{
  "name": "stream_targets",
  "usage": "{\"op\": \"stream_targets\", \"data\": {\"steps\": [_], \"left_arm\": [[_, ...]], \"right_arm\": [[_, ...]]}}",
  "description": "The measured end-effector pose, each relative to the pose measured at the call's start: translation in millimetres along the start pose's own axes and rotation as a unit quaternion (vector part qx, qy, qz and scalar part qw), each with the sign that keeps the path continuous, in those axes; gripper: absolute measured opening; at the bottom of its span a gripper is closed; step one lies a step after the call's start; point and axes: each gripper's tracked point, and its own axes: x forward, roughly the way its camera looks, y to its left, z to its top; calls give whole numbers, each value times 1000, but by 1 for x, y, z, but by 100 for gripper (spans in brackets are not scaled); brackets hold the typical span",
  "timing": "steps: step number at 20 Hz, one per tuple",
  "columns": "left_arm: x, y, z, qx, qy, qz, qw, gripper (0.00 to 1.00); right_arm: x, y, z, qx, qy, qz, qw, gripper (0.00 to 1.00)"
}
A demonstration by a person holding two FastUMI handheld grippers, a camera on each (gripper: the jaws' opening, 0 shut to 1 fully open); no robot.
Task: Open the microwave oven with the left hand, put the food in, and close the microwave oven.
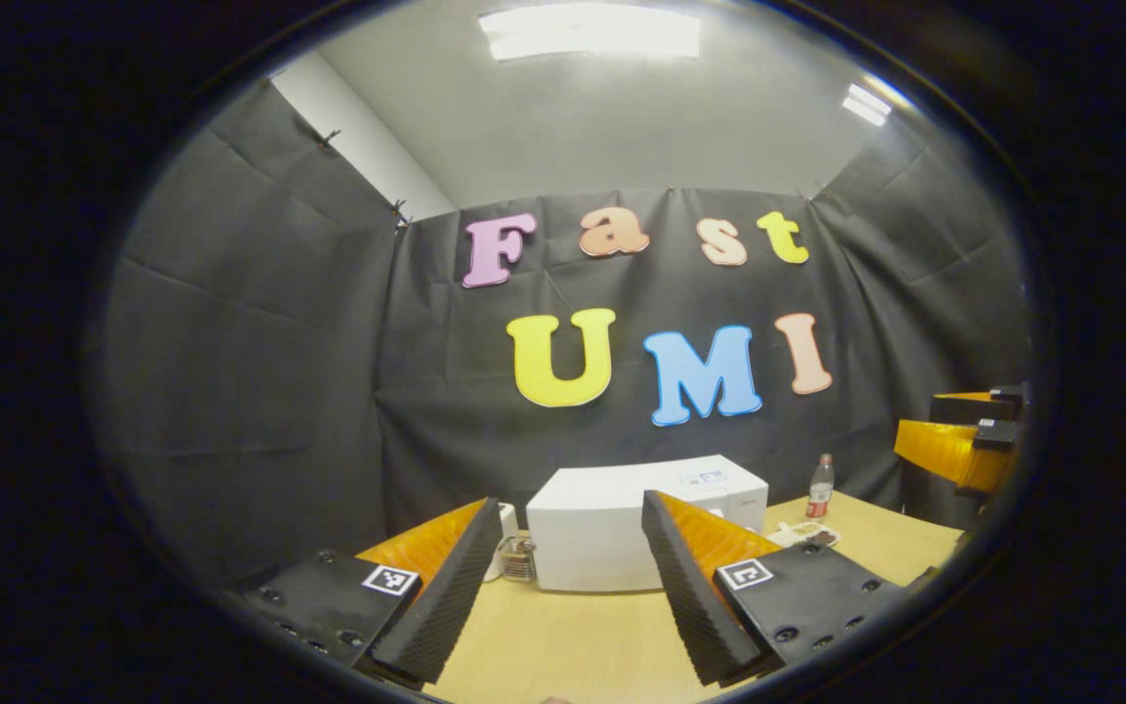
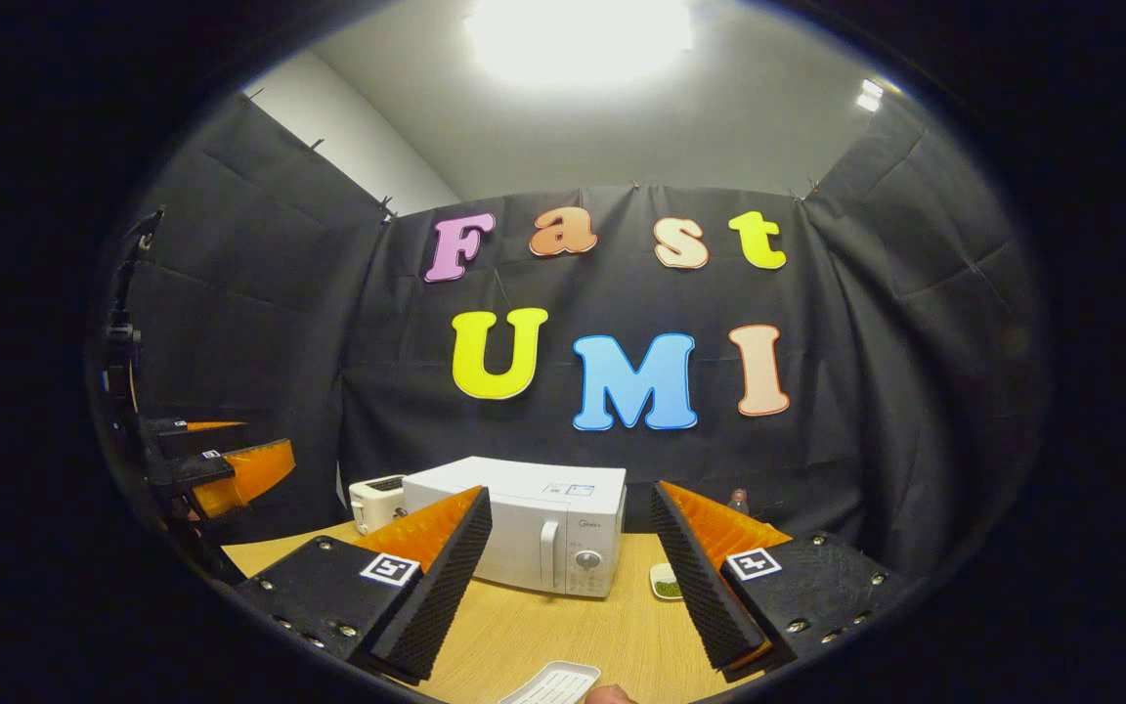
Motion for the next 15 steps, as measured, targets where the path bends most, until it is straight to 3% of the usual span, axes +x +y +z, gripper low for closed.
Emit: {"op": "stream_targets", "data": {"steps": [9, 12, 15], "left_arm": [[-9, 17, 1, -10, -4, 5, 1000, 92], [-10, 23, 2, -11, -2, 11, 1000, 99], [-13, 31, 4, -12, -5, 16, 1000, 95]], "right_arm": [[-7, 6, 12, -7, -9, -12, 1000, 98], [-9, 8, 15, -4, -10, -12, 1000, 98], [-8, 8, 20, -6, -14, -13, 1000, 98]]}}
